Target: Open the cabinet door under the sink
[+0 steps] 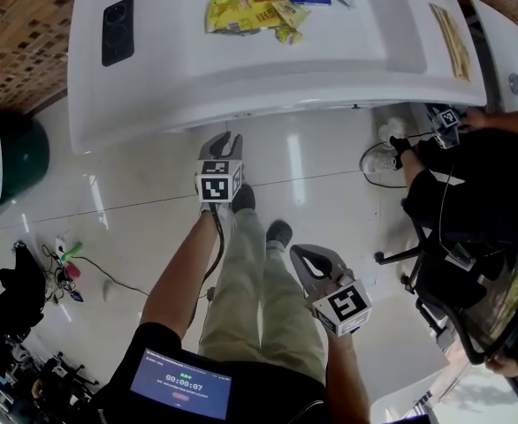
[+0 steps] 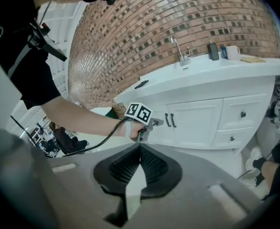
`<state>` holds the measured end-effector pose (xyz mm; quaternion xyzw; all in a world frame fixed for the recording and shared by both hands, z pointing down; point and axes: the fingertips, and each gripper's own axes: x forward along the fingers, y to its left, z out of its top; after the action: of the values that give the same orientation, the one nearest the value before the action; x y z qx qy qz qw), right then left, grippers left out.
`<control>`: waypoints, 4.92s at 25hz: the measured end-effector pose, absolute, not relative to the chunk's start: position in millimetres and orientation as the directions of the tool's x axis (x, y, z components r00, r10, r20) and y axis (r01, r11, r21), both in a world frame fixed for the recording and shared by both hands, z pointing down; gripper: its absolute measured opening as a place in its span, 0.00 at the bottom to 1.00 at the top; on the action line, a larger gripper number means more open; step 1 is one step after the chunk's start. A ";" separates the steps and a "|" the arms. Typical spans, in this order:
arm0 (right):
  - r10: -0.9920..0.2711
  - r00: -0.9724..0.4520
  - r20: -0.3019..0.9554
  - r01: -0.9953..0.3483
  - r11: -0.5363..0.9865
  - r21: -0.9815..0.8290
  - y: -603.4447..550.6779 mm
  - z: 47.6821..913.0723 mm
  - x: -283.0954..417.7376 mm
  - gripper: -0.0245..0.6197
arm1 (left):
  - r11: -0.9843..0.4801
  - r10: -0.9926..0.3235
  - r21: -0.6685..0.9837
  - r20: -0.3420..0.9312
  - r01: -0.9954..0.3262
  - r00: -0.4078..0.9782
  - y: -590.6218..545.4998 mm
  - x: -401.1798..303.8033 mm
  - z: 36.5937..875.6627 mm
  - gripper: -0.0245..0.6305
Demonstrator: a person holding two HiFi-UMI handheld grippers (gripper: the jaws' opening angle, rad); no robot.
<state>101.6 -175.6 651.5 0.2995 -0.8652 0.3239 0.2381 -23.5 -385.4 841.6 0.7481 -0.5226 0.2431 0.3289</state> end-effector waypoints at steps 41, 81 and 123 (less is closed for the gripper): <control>-0.307 -0.664 0.681 -0.694 0.592 -0.410 -134.9 676.2 139.1 0.02 | -0.254 -0.582 0.218 0.744 -0.943 0.328 -405.6 -22.9 899.2 0.16; -0.230 -0.706 0.670 -0.597 0.702 -0.389 -70.4 665.9 122.6 0.03 | -0.082 -0.608 0.276 0.748 -0.958 0.268 -212.9 -106.8 898.2 0.16; -0.154 -0.761 0.630 -0.489 0.775 -0.401 -64.6 640.0 113.7 0.03 | 0.167 -0.622 0.086 0.782 -0.982 -0.037 -99.5 -235.2 827.4 0.06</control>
<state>113.7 -64.6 640.0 0.1797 -0.8947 0.2832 0.2951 -235.2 -99.5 827.4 0.5944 -0.6748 0.2514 0.3580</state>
